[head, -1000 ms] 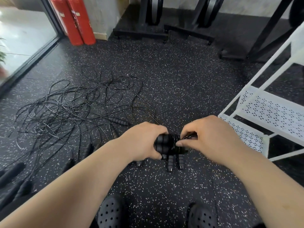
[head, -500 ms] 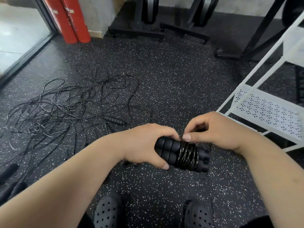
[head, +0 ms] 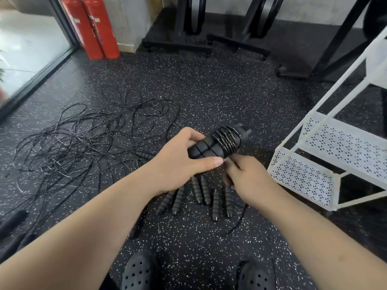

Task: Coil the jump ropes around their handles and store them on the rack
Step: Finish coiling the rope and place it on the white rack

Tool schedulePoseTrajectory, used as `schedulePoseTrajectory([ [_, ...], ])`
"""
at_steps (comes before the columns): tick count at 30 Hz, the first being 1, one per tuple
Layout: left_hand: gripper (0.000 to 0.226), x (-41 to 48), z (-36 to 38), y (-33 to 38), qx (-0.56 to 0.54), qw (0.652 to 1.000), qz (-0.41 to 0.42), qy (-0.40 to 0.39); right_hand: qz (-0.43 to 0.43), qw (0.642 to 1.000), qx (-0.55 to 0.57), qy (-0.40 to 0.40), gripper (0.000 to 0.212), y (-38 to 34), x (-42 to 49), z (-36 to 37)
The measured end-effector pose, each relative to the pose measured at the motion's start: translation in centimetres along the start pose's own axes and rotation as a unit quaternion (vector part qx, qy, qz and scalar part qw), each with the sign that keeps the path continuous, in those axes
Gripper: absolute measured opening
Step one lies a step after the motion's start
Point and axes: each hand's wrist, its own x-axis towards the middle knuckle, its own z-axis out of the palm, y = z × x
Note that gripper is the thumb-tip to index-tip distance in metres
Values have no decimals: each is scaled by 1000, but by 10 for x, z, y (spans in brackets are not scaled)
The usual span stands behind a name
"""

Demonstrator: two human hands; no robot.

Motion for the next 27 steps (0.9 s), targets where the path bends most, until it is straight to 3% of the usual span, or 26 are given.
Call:
schedulePoseTrajectory([
  [4,56,11,-2,-15,76,991,-39,99,-43,994,-94,-29,23,-3,-8,6],
  [6,60,13,-3,-20,124,985,-43,115,-71,984,-160,-11,22,-4,-13,6],
  [14,66,15,-3,-29,286,956,-41,45,-124,935,-332,11,28,-12,-26,-18],
  [19,60,6,9,-20,310,946,35,-90,-137,945,-294,41,28,-4,-17,-46],
  [23,63,0,20,-6,318,929,123,-143,-95,972,-215,3,22,6,-9,-60],
  [27,59,-4,19,2,251,946,104,-177,-69,986,-139,-60,19,12,-7,-70],
])
